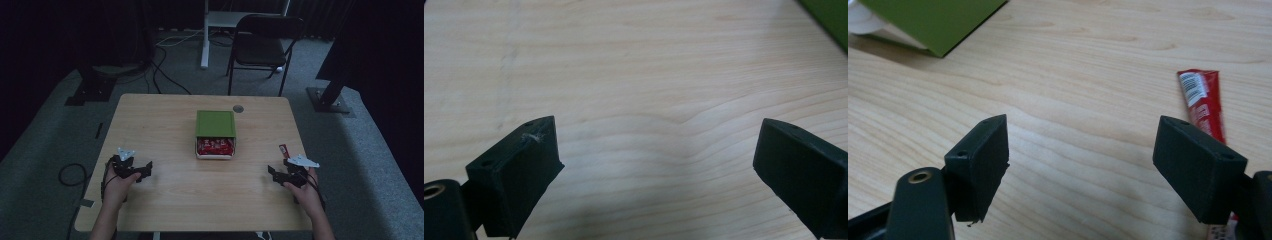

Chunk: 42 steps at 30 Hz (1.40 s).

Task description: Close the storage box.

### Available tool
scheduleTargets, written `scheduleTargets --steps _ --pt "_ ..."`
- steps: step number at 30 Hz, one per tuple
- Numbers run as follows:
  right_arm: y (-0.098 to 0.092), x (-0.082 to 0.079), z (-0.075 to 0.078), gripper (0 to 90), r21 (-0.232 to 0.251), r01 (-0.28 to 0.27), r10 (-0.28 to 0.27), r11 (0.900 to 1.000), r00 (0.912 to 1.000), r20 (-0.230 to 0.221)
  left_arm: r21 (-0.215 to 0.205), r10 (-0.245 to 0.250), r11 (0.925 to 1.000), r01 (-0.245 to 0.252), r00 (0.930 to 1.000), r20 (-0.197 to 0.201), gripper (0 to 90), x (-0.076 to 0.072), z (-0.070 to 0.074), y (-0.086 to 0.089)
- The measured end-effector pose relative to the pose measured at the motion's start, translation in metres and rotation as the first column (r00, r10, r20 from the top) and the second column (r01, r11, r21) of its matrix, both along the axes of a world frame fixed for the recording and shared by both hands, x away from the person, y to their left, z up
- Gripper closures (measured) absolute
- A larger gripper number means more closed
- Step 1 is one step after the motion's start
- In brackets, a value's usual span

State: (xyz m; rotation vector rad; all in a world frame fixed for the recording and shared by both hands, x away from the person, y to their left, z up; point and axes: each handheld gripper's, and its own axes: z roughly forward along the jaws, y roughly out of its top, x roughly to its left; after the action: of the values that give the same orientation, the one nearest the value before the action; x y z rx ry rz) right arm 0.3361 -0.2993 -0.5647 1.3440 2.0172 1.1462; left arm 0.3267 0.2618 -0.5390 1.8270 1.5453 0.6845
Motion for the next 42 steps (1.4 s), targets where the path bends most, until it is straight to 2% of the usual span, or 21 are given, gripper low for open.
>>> scheduleTargets --steps 3,6,10,15,17,20,32,34,36,37,38,42 --pt "0.001 0.0 -0.003 21.4 -0.008 -0.001 0.001 1.0 1.0 -0.007 0.024 0.036 0.9991 -0.036 0.9992 -0.018 5.3 -0.001 -0.003 0.004" --pt "0.001 0.0 -0.006 21.4 -0.017 -0.001 0.001 1.0 0.9999 -0.017 0.027 0.055 0.9982 -0.054 0.9983 -0.021 5.4 -0.002 -0.005 0.008" --pt "0.002 0.0 -0.006 21.4 -0.028 -0.002 0.001 1.0 0.9997 -0.026 0.052 0.081 0.9954 -0.08 0.9965 -0.02 5.3 -0.003 -0.006 0.011" --pt "0.005 0.002 -0.007 21.9 -0.058 -0.004 0.0 0.998 0.9981 -0.061 0.046 0.12 0.9918 -0.119 0.9925 -0.021 5.4 -0.006 -0.007 0.02" --pt "0.007 0.003 -0.008 22.2 -0.071 -0.006 0.001 0.997 0.9976 -0.069 0.061 0.14 0.9886 -0.138 0.9897 -0.029 5.4 -0.006 -0.008 0.025" --pt "0.008 0.005 -0.008 22.4 -0.091 -0.014 0.007 0.996 0.9967 -0.081 0.052 0.152 0.9874 -0.149 0.9876 -0.04 5.4 -0.007 -0.01 0.028" --pt "0.012 0.006 -0.009 21.3 -0.119 -0.023 0.011 0.993 0.9953 -0.096 0.086 0.152 0.9858 -0.145 0.9846 -0.087 5.3 -0.006 -0.023 0.026" --pt "0.013 0.005 -0.009 19.7 -0.125 -0.076 0.064 0.989 0.9932 -0.097 0.077 0.159 0.9853 -0.153 0.9834 -0.086 5.3 -0.006 -0.023 0.027" --pt "0.014 0.005 -0.009 19.0 -0.125 -0.084 0.072 0.989 0.9927 -0.097 0.066 0.162 0.9855 -0.156 0.9832 -0.085 5.3 -0.006 -0.024 0.027" --pt "0.014 0.005 -0.009 17.8 -0.125 -0.088 0.076 0.988 0.9922 -0.099 0.043 0.162 0.9863 -0.159 0.9834 -0.082 5.3 -0.006 -0.026 0.027" --pt "0.014 0.005 -0.009 17.6 -0.125 -0.091 0.078 0.988 0.9918 -0.101 0.038 0.156 0.9874 -0.153 0.9857 -0.064 4.2 -0.006 -0.028 0.028" --pt "0.014 0.006 -0.009 13.7 -0.13 -0.088 0.074 0.988 0.9915 -0.107 0.038 0.157 0.9872 -0.155 0.9855 -0.064 3.0 -0.005 -0.028 0.028"
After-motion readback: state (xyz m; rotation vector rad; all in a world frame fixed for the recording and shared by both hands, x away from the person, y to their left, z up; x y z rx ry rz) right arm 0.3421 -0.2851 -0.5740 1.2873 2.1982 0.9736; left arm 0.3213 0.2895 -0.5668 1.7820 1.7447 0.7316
